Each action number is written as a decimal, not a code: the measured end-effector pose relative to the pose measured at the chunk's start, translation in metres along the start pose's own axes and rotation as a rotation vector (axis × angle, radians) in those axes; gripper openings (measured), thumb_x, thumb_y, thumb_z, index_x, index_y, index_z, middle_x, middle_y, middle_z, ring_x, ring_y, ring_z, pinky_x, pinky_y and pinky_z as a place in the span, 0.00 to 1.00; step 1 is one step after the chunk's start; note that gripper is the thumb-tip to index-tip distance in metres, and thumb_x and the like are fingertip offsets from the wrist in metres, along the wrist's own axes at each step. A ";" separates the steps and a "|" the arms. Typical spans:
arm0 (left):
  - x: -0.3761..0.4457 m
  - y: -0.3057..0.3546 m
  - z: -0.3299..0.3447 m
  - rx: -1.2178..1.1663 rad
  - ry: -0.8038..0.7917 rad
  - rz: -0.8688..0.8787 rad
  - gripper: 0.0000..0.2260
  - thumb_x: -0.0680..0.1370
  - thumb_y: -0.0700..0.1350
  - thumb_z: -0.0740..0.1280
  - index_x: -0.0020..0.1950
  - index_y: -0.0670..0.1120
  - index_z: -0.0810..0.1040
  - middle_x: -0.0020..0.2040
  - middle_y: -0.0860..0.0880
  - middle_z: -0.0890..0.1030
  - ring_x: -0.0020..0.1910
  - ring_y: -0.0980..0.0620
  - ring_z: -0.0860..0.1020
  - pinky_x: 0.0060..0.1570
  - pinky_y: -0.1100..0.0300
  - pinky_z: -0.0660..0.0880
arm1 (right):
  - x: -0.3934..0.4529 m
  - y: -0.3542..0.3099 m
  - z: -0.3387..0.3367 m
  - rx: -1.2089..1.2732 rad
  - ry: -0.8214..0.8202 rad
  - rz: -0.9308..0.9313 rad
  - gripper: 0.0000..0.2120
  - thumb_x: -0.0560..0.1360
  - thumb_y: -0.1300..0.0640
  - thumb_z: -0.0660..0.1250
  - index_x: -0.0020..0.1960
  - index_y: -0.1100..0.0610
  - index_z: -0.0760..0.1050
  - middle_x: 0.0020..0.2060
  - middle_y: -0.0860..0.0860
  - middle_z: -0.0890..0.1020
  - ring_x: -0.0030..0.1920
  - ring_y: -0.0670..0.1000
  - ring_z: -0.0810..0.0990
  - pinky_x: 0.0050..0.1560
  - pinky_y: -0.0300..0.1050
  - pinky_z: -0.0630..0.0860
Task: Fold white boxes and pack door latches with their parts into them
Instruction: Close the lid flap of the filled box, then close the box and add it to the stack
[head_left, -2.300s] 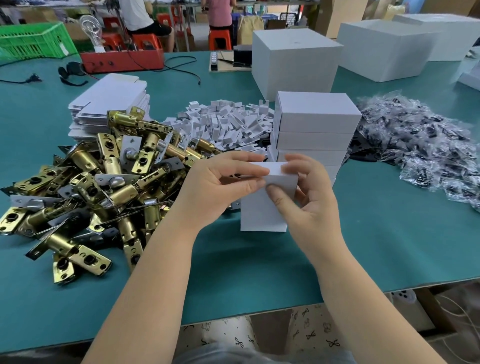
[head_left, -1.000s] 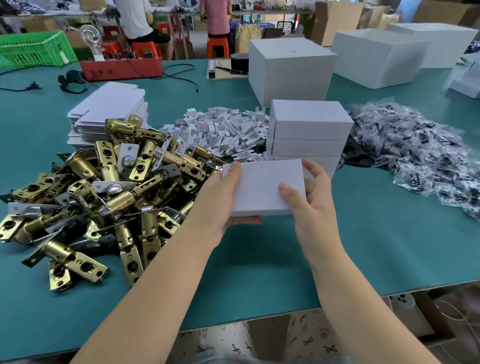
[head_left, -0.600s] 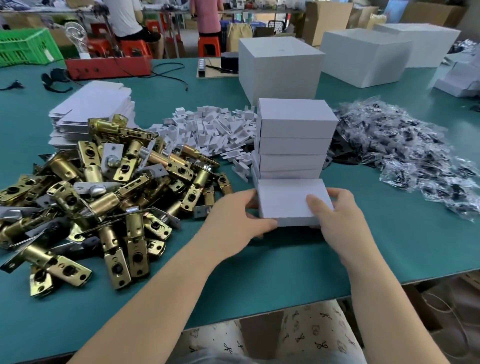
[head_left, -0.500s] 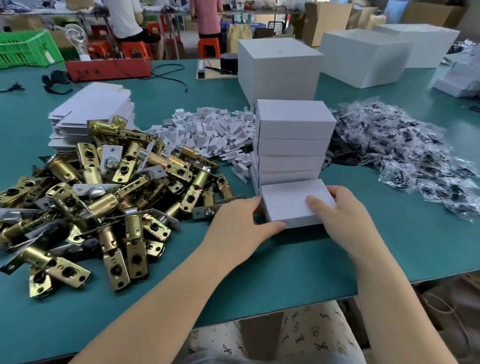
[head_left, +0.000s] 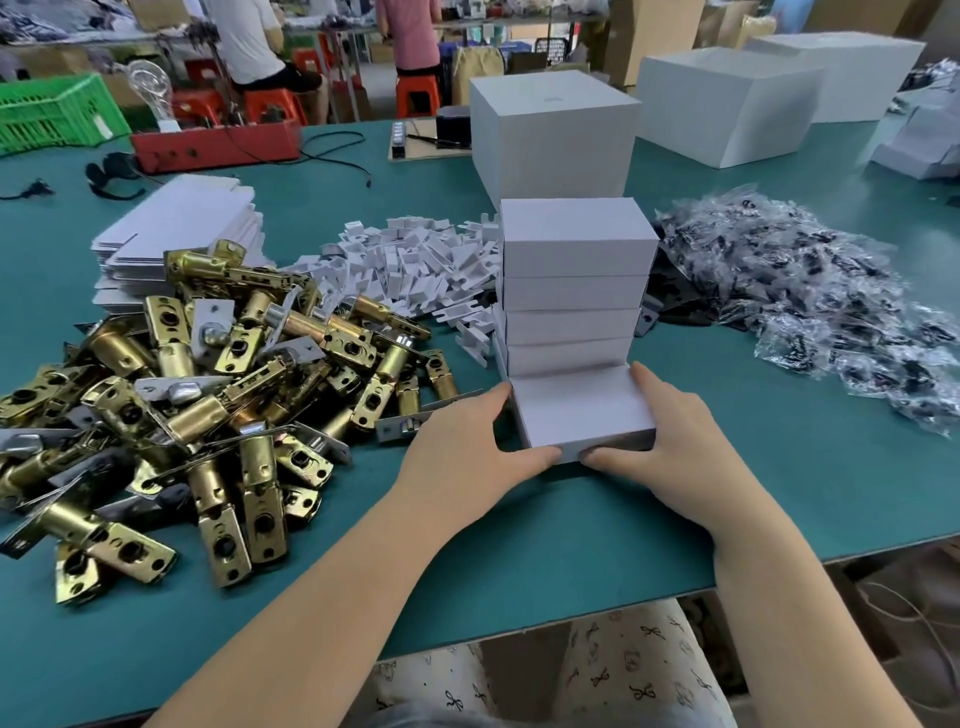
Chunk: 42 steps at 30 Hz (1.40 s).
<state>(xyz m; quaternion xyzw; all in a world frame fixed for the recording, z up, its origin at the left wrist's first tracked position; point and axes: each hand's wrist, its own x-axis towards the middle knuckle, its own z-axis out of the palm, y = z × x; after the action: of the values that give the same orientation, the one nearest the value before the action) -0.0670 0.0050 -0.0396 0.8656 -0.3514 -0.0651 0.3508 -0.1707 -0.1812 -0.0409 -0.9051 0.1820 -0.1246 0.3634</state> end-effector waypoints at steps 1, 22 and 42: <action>0.001 -0.001 0.001 -0.030 -0.010 0.000 0.29 0.71 0.60 0.72 0.71 0.58 0.70 0.53 0.58 0.79 0.37 0.61 0.71 0.39 0.64 0.68 | 0.000 0.000 0.000 0.010 -0.005 -0.001 0.29 0.64 0.47 0.77 0.60 0.47 0.69 0.49 0.46 0.79 0.53 0.55 0.74 0.54 0.57 0.74; 0.011 -0.006 0.005 -0.003 -0.082 -0.049 0.31 0.77 0.59 0.66 0.77 0.58 0.59 0.54 0.55 0.79 0.40 0.56 0.73 0.42 0.56 0.69 | 0.018 0.003 0.005 0.000 -0.012 0.003 0.32 0.66 0.46 0.76 0.65 0.44 0.65 0.51 0.49 0.79 0.57 0.58 0.73 0.59 0.57 0.72; 0.020 0.010 0.029 0.367 0.105 -0.080 0.27 0.83 0.55 0.56 0.78 0.45 0.54 0.63 0.45 0.78 0.55 0.41 0.78 0.38 0.54 0.65 | 0.054 0.001 -0.001 -0.053 -0.136 0.034 0.40 0.66 0.46 0.77 0.71 0.42 0.59 0.53 0.51 0.77 0.58 0.59 0.71 0.59 0.55 0.73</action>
<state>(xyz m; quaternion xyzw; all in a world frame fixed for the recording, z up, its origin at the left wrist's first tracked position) -0.0685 -0.0293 -0.0516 0.9305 -0.3040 0.0315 0.2020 -0.1228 -0.2058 -0.0358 -0.9176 0.1757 -0.0515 0.3529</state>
